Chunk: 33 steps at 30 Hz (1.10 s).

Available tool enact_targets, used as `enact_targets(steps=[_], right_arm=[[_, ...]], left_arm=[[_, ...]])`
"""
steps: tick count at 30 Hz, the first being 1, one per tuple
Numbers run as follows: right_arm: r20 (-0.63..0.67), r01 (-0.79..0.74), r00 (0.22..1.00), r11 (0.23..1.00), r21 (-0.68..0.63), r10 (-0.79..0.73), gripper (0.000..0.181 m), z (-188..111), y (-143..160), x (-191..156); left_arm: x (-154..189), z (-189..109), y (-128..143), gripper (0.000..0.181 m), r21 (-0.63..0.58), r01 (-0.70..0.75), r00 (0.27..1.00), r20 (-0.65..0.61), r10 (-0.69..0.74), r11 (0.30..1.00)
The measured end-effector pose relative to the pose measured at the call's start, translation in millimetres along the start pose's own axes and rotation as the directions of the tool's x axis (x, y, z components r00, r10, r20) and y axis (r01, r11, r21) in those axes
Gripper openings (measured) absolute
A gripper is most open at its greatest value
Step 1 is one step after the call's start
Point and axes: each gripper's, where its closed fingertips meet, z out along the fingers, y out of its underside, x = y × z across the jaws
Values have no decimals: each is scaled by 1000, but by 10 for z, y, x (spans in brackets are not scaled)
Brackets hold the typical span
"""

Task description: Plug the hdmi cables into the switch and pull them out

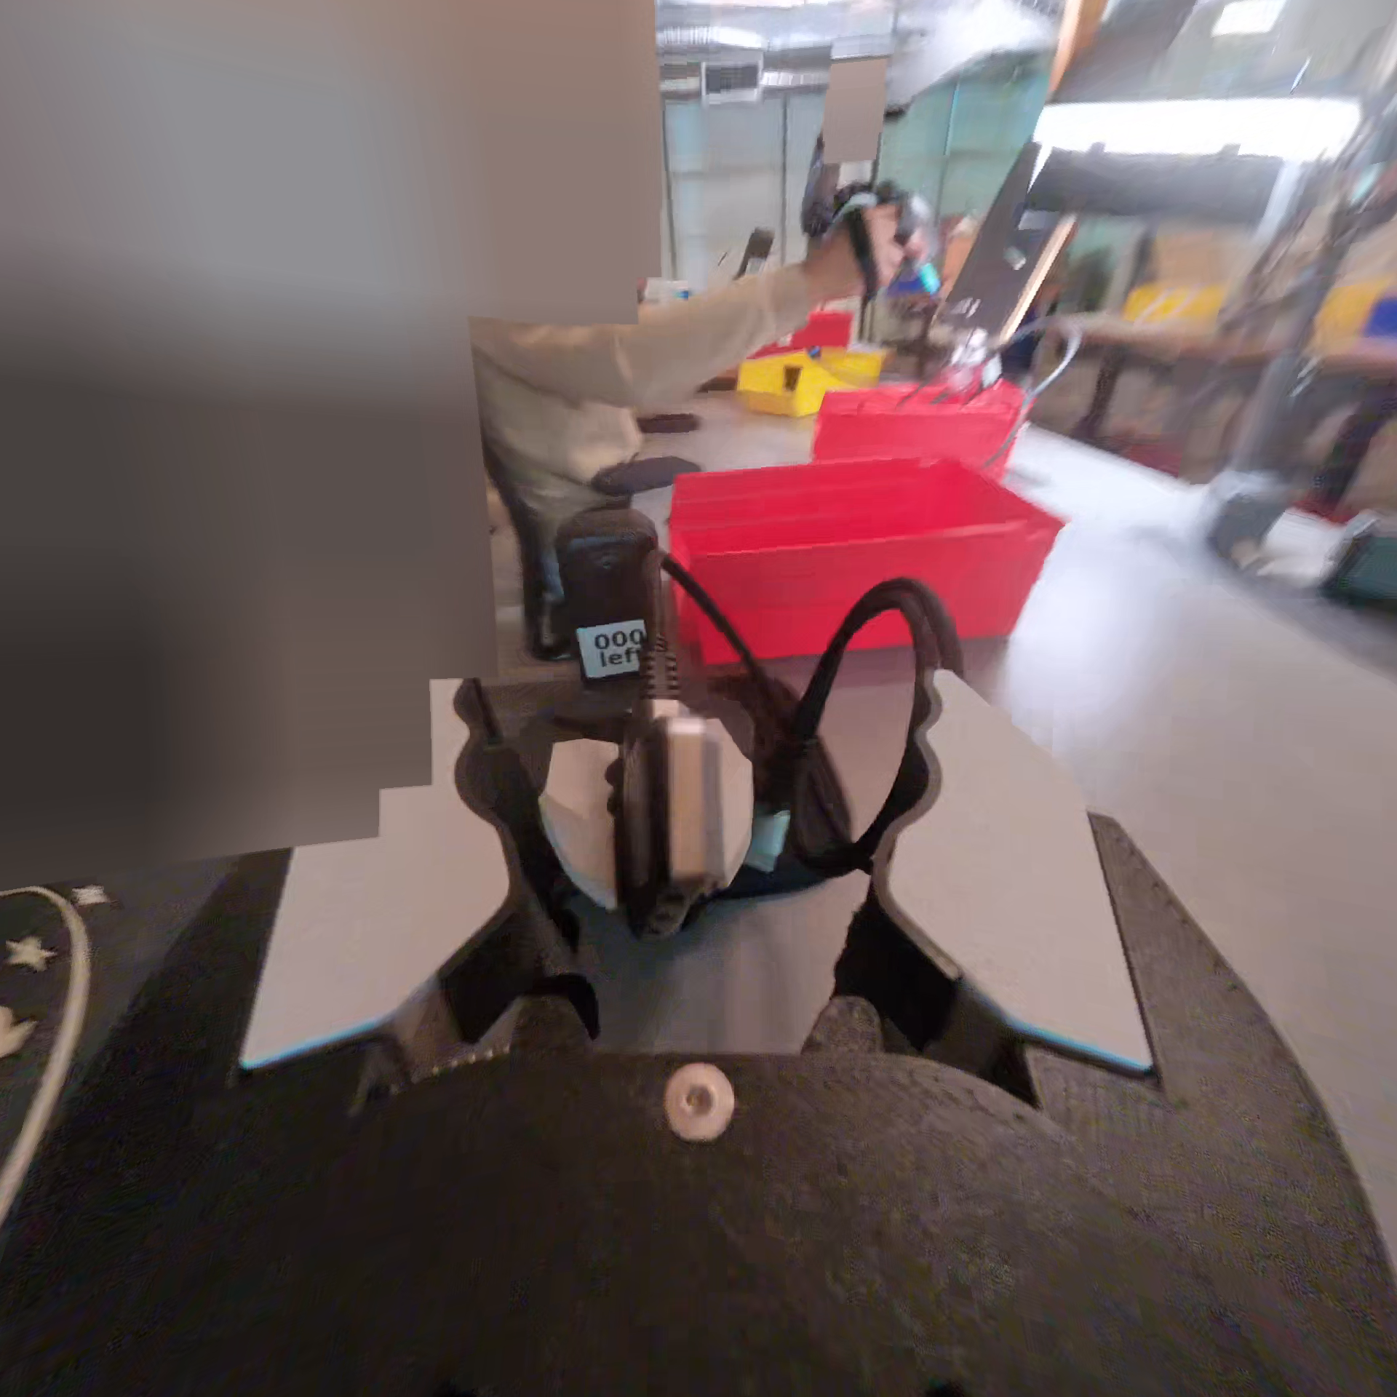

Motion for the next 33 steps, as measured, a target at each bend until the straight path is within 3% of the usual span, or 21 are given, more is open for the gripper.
enact_targets(steps=[4,9,11,13,15,19,21,25,28,31,33], right_arm=[[88,-112,987,973,-202,132,95,92,342,-101],[6,-27,999,943,-331,31,88,54,530,-118],[-35,9,999,940,-341,-22,97,18,469,-101],[-122,64,987,950,-305,-106,122,-18,321,16],[-195,76,971,948,-310,-141,135,-65,273,164],[-94,-127,991,912,-390,97,139,57,586,89],[-34,-143,989,880,-453,143,124,123,719,-33],[-77,-49,997,901,-430,17,63,180,654,-72],[-90,11,994,904,-427,-55,41,150,645,-116],[-152,26,985,943,-331,-80,16,32,463,-52],[-203,25,975,957,-290,-87,14,-137,334,48]], left_arm=[[131,50,123,24,-71,-45,997,-65,41,996],[185,69,186,24,-110,-55,994,-97,44,992],[171,68,180,24,-106,-52,995,-88,42,993],[165,69,181,24,-107,-43,996,-87,34,993],[175,74,196,24,-117,-51,995,-92,40,992],[232,89,249,24,-150,-87,991,-118,70,985],[201,92,257,24,-158,-77,993,-97,63,984],[192,90,252,25,-156,-70,994,-93,56,985],[207,110,303,26,-193,-75,993,-103,56,978],[152,128,326,34,-213,-55,997,-70,41,975],[124,111,256,42,-160,-58,998,-48,51,985]])
